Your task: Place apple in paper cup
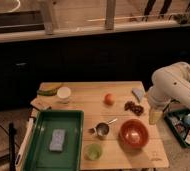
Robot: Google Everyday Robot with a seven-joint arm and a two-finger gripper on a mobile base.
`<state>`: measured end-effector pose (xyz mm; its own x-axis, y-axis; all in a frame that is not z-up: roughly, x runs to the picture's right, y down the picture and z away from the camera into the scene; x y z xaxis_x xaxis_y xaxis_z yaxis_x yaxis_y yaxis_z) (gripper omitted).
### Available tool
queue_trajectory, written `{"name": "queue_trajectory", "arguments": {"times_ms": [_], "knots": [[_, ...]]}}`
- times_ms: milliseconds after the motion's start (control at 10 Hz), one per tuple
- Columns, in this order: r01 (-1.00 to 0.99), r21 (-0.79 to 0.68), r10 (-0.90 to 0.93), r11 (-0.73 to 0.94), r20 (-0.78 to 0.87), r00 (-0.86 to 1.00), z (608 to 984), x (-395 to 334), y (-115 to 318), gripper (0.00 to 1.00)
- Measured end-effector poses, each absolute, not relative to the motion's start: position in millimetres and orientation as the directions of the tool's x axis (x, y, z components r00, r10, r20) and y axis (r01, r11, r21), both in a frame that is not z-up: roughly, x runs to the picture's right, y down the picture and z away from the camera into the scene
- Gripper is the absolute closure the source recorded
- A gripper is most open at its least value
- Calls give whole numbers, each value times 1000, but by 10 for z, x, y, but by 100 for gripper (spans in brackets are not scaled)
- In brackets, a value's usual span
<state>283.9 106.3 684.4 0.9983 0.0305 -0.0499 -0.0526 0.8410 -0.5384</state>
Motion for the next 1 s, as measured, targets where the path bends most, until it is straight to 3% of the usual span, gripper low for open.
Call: {"name": "queue_trajectory", "arguments": {"times_ms": [300,600,1000], "knots": [[-43,-535,20,844,-50,999,6884,2813,1057,20],[24,-526,-41,850,-20,999,7184,2355,1007,20],[43,-516,-50,856,-1,999,7375,2267,986,20]]}}
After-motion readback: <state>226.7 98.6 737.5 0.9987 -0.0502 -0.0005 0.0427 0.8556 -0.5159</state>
